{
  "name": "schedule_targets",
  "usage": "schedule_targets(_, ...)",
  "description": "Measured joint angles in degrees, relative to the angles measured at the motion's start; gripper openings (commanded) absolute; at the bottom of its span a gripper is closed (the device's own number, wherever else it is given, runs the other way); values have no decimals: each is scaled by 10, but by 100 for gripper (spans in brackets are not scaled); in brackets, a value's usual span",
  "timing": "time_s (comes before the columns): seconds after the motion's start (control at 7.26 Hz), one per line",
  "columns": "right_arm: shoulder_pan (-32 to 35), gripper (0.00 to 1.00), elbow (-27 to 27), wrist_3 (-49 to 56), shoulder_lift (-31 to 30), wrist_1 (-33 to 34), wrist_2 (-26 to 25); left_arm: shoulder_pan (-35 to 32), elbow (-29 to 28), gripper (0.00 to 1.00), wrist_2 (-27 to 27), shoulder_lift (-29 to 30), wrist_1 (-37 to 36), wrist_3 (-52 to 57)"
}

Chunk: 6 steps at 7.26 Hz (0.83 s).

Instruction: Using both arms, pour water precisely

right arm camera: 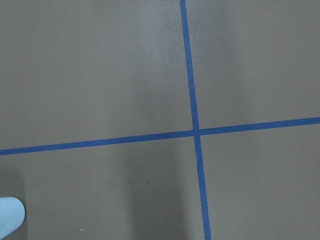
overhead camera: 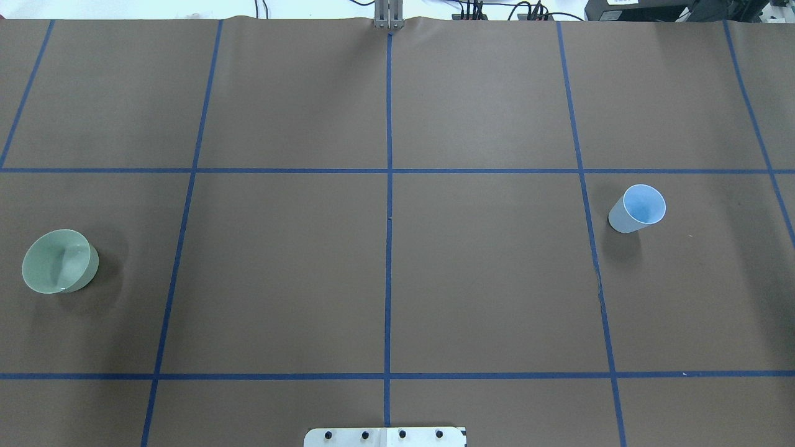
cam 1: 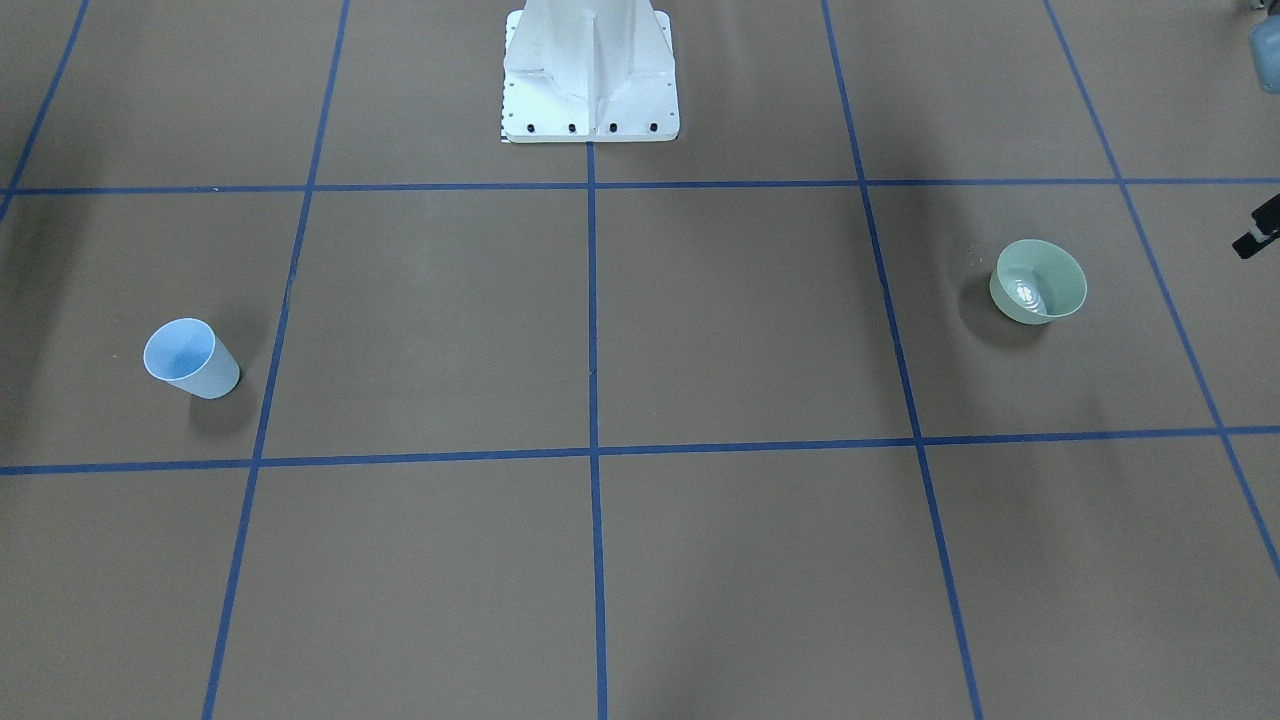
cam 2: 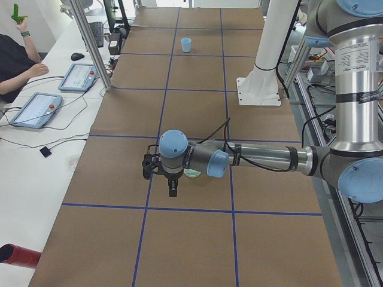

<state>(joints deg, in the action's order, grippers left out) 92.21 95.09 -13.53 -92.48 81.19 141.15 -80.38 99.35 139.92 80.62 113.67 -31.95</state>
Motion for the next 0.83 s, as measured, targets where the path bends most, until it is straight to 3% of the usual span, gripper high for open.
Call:
schedule_targets(0.28, 0, 100, 0, 0, 1, -1, 0, 68, -3, 100, -3, -31, 122, -127)
schedule_targets(0.83, -1, 100, 0, 0, 1, -1, 0, 183, -22, 100, -70, -36, 168, -192)
